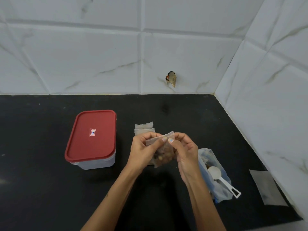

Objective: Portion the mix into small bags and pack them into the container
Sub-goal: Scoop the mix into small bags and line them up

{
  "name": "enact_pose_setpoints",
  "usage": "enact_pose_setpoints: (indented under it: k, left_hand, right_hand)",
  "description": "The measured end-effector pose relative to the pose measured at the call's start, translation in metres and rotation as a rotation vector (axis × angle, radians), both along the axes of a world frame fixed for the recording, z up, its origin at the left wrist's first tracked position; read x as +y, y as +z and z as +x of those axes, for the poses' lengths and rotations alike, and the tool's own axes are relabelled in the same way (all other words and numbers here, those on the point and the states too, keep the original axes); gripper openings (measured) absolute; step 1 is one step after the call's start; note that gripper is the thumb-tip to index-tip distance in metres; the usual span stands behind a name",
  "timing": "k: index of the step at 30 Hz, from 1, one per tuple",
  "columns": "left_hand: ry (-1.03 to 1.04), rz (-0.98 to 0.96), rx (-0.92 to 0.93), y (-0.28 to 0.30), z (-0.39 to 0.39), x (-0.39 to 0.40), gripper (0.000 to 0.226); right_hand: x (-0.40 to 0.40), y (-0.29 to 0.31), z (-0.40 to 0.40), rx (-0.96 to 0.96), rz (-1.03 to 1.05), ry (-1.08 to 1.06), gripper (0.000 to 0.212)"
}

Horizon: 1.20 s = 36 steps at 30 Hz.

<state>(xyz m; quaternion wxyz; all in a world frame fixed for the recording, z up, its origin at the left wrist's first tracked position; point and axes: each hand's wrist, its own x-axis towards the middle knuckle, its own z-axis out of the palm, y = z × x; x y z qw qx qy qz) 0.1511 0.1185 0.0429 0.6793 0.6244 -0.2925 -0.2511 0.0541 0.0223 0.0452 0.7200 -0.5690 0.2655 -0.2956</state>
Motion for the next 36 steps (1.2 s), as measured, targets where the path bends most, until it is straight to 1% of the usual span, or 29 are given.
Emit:
enact_pose_setpoints:
  k: [1, 4, 6, 8, 10, 12, 14, 16, 17, 20, 22, 24, 27, 28, 31, 34, 36]
  left_hand:
    - [-0.013, 0.007, 0.012, 0.0, 0.0, 0.0, 0.005]
    - [-0.058, 0.044, 0.063, 0.003, 0.002, 0.001, 0.01]
    - [-0.051, 0.047, 0.142, 0.002, 0.004, 0.001, 0.02]
    - [-0.021, 0.024, 0.208, 0.0, 0.005, 0.0, 0.019]
    - [-0.001, -0.003, 0.226, -0.003, 0.005, -0.001, 0.017]
    - [0.003, -0.038, 0.236, -0.005, 0.005, -0.002, 0.018]
    - [-0.013, -0.09, 0.26, -0.006, 0.005, -0.002, 0.019]
    - [-0.02, -0.125, 0.272, -0.004, 0.006, -0.002, 0.021]
    - [-0.007, -0.129, 0.271, -0.003, 0.007, -0.003, 0.02]
    - [0.073, -0.123, 0.284, 0.0, 0.007, -0.004, 0.014]
    - [0.102, -0.109, 0.269, -0.002, 0.007, -0.003, 0.012]
    - [0.104, -0.089, 0.24, -0.005, 0.008, -0.001, 0.012]
    - [0.091, -0.021, 0.161, -0.009, 0.008, 0.003, 0.023]
    - [0.08, -0.01, 0.139, -0.01, 0.008, 0.004, 0.024]
    - [0.064, -0.003, 0.108, -0.012, 0.004, 0.003, 0.009]
    - [0.071, 0.033, 0.044, -0.013, 0.001, 0.0, 0.014]
    - [0.075, 0.052, 0.039, -0.015, -0.001, -0.001, 0.015]
  right_hand:
    - [-0.001, -0.002, -0.001, -0.004, 0.012, 0.001, 0.02]
    - [-0.004, -0.005, -0.002, -0.007, 0.054, -0.025, 0.005]
    - [-0.006, -0.005, -0.003, -0.054, 0.141, -0.049, 0.006]
    - [-0.01, -0.005, -0.003, -0.145, 0.28, -0.066, 0.009]
    - [-0.012, -0.006, -0.003, -0.172, 0.33, -0.08, 0.012]
    - [-0.016, -0.007, -0.001, -0.167, 0.33, -0.06, 0.011]
    - [-0.022, -0.005, 0.002, -0.143, 0.3, 0.014, 0.003]
    - [-0.031, -0.001, 0.006, -0.116, 0.248, 0.124, 0.019]
    - [-0.036, 0.001, 0.008, -0.076, 0.177, 0.186, 0.024]
    - [-0.041, 0.007, 0.014, 0.065, -0.085, 0.314, 0.01]
    - [-0.041, 0.007, 0.016, 0.102, -0.158, 0.324, 0.009]
    - [-0.04, 0.005, 0.016, 0.113, -0.174, 0.323, 0.002]
    - [-0.035, -0.001, 0.014, 0.136, -0.185, 0.313, 0.005]
    - [-0.032, -0.003, 0.014, 0.143, -0.188, 0.299, 0.005]
    - [-0.027, -0.005, 0.013, 0.14, -0.205, 0.247, 0.005]
    - [-0.024, -0.005, 0.011, 0.154, -0.227, 0.224, 0.009]
    - [-0.024, -0.006, 0.011, 0.169, -0.254, 0.205, 0.011]
